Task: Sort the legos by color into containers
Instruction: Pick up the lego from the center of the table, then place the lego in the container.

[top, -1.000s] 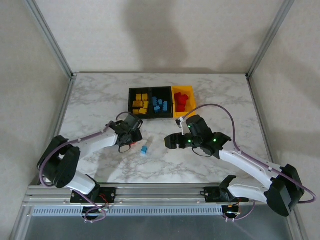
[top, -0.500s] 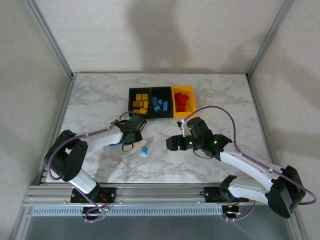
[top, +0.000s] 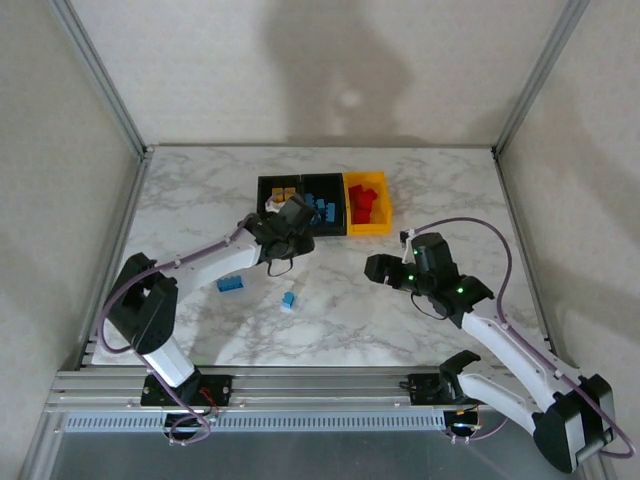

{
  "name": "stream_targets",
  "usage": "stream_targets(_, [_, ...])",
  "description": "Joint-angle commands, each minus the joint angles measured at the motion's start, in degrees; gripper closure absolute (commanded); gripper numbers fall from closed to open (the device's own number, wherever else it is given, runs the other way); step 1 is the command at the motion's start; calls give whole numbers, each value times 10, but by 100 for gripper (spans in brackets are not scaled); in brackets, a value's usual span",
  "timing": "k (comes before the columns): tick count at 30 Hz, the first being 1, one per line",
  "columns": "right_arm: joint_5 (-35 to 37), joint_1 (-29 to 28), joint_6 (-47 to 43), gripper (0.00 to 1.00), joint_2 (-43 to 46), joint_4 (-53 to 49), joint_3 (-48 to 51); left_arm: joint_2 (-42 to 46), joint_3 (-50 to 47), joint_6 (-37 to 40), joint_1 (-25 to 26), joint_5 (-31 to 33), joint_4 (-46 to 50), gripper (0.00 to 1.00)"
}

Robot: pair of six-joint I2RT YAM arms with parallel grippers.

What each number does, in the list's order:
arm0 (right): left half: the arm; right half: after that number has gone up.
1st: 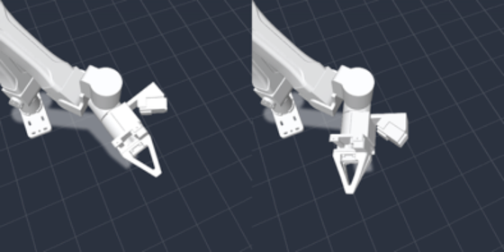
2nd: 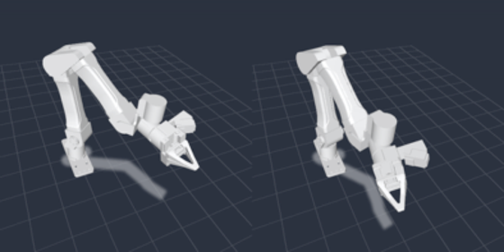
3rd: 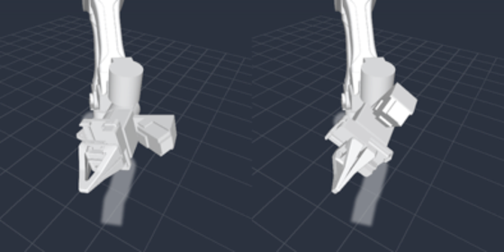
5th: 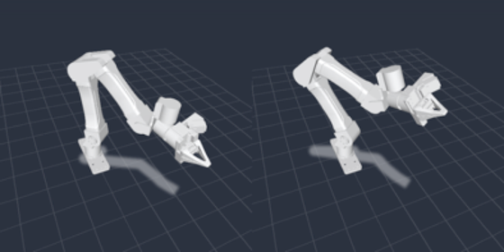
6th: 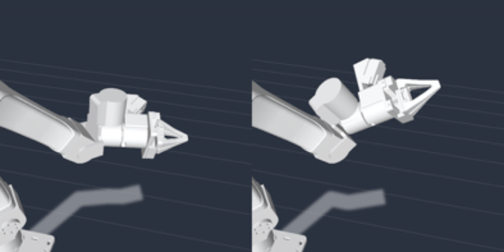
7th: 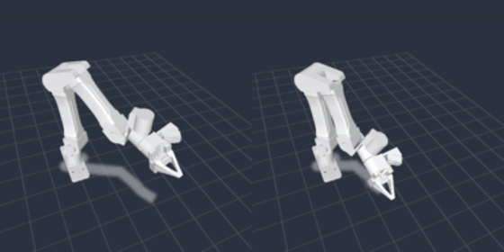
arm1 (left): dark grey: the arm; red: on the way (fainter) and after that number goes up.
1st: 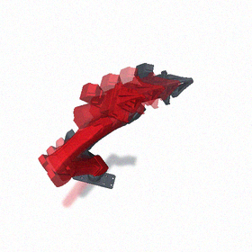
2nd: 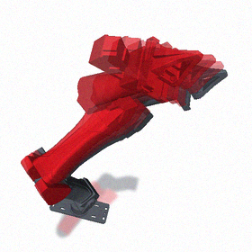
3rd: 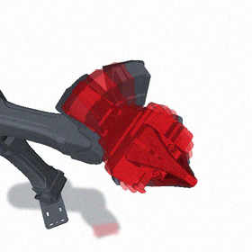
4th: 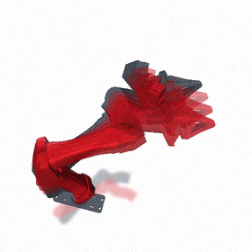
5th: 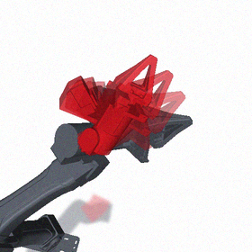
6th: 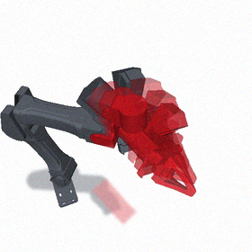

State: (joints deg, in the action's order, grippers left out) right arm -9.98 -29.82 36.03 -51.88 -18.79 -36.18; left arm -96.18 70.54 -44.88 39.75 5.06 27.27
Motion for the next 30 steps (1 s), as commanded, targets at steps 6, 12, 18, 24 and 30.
stream_targets(6, [7,66,3,29,27,-31,-2,-117,177,33,26,-25,36,66])
stream_targets(12, [7,87,9,29,37,-27,7,-230,343,43,32,-39,69,67])
stream_targets(18, [12,100,7,28,36,-33,-3,-350,521,49,35,-58,119,67])
stream_targets(24, [12,114,-4,28,44,-49,-2,-425,612,41,35,-88,133,66])
stream_targets(30, [1,126,-7,28,53,-50,8,-442,621,36,35,-103,116,49])
